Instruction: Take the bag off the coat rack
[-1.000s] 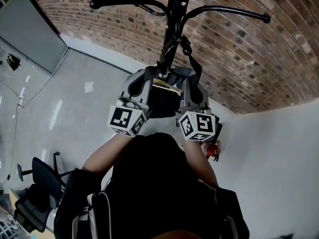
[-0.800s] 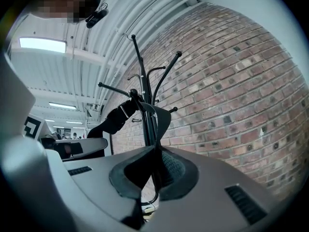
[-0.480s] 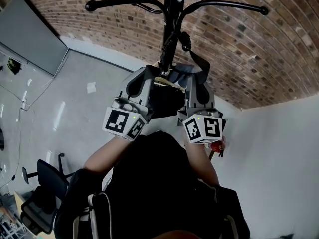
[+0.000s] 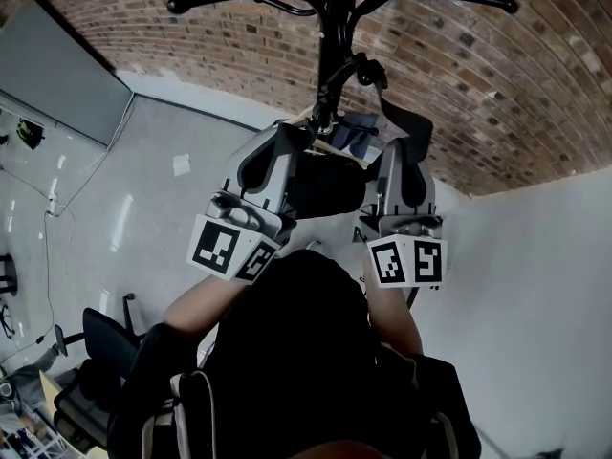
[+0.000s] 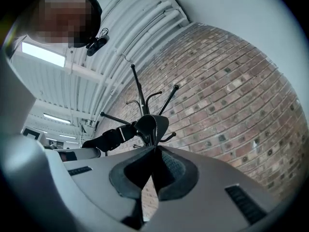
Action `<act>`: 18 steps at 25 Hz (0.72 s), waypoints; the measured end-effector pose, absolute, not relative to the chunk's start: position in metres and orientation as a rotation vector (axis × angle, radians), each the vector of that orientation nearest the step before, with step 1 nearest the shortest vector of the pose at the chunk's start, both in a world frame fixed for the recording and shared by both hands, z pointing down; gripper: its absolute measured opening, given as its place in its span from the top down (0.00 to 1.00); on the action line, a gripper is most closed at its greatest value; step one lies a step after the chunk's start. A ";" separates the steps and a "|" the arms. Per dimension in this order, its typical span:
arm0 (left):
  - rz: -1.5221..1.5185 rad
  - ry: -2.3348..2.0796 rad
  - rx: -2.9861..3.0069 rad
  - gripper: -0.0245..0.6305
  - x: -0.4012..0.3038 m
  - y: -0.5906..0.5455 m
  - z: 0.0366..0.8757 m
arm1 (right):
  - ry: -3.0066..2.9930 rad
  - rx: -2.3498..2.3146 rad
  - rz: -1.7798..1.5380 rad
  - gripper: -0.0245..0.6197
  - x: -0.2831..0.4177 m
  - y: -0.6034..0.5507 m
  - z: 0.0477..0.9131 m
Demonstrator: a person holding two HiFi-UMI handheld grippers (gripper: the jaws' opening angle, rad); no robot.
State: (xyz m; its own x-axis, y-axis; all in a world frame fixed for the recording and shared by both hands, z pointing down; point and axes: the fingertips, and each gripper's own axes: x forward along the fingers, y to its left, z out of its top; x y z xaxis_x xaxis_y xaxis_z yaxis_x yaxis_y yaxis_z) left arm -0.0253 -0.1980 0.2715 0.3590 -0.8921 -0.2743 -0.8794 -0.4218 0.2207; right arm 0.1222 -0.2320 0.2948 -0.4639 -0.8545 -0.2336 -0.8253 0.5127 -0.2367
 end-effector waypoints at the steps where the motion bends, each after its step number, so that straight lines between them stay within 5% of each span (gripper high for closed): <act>1: -0.560 -1.665 2.562 0.93 -0.026 -0.195 0.269 | 2.428 -1.411 -0.128 0.93 0.124 -0.229 0.293; 18: -0.688 -1.545 2.573 0.93 -0.049 -0.168 0.238 | 2.264 -1.535 -0.092 0.93 0.136 -0.180 0.262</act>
State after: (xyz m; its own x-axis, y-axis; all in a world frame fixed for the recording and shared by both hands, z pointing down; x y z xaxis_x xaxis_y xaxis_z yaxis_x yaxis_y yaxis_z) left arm -0.0487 -0.1679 0.2385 0.3974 -0.8515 -0.3421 -0.8238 -0.4953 0.2759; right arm 0.1359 -0.1799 0.2616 -0.3154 -0.9036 -0.2899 -0.8770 0.3942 -0.2746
